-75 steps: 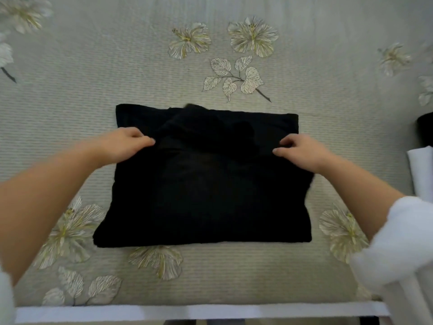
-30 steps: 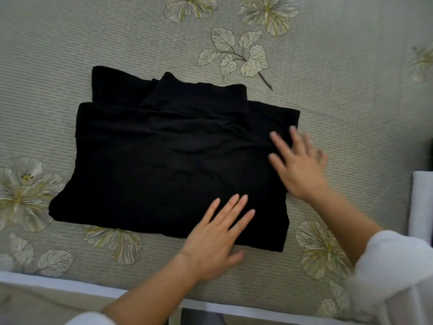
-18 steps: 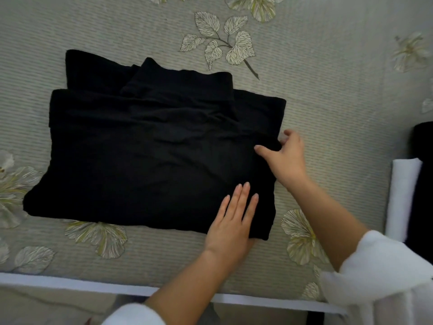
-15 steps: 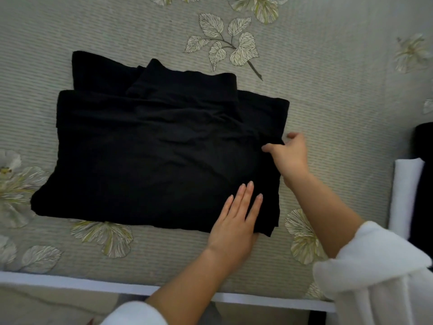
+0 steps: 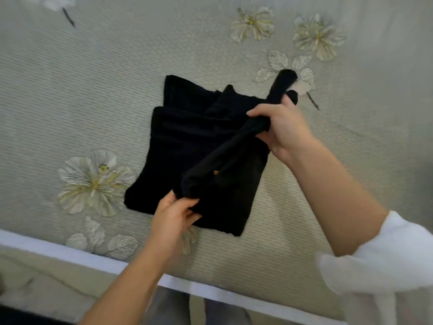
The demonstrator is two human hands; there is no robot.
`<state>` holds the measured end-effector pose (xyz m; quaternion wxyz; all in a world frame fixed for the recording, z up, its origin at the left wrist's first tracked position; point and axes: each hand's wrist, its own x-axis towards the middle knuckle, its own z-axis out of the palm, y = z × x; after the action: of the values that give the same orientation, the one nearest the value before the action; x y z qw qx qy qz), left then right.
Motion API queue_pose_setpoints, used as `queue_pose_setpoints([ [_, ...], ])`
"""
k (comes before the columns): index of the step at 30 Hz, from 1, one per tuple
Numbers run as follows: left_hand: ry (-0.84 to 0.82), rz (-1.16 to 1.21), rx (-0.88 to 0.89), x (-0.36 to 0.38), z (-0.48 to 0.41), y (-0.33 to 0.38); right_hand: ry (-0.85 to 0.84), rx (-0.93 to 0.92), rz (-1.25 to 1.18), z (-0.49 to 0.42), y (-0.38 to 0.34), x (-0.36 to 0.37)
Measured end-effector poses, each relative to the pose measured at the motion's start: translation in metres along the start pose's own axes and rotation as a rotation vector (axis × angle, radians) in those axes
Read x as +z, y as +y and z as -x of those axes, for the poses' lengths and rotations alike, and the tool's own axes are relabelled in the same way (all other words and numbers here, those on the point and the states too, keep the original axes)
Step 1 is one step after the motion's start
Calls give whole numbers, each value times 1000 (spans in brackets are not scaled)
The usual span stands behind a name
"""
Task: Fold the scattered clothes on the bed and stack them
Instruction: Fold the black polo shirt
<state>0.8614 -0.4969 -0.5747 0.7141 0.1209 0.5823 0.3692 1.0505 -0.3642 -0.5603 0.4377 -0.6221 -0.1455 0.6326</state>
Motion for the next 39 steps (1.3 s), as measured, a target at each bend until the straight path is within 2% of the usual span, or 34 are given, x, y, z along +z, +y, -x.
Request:
queue_pose_setpoints([
  [3,111,187,21,-35,-4,12,-160,-33,126,-6,10,64],
  [5,211,228,18,-58,-5,12,-257,-37,292,-8,19,91],
  [6,271,222,-7,-71,-5,10,-255,-48,406,-9,24,97],
  [7,328,205,-49,-82,-4,7,-217,-75,517,-10,31,99],
  [9,396,107,-179,-98,-1,0,-35,-175,702,-14,45,87],
  [12,297,-85,-393,-101,1,-13,348,-302,829,-20,61,51],
  [14,216,-82,-435,-90,0,-20,504,-223,839,-24,65,32],
  [16,199,-39,-369,-73,-5,-22,470,-32,728,-28,67,22],
  [18,227,-25,-285,-55,-12,-21,333,88,585,-28,65,19],
  [22,314,-186,-26,-38,-20,-2,312,50,555,-16,43,7],
  [24,321,-315,158,-43,-22,11,318,98,583,-1,38,-4],
  [26,306,-410,263,-56,-24,23,306,213,646,22,49,-20],
  [29,315,-500,254,-84,-29,28,194,531,722,69,75,-34],
  [30,369,-578,242,-93,-31,25,140,610,800,83,84,-37],
  [31,447,-693,241,-100,-30,21,97,611,891,95,91,-39],
  [32,531,-827,271,-105,-29,16,76,513,970,102,99,-42],
  [34,606,-1066,399,-104,-22,9,95,129,1096,108,111,-40],
  [37,422,-1312,567,-86,-17,-9,66,-492,1232,99,129,-14],
  [39,293,-1478,601,-78,-24,-25,-87,-646,1395,82,145,5],
])
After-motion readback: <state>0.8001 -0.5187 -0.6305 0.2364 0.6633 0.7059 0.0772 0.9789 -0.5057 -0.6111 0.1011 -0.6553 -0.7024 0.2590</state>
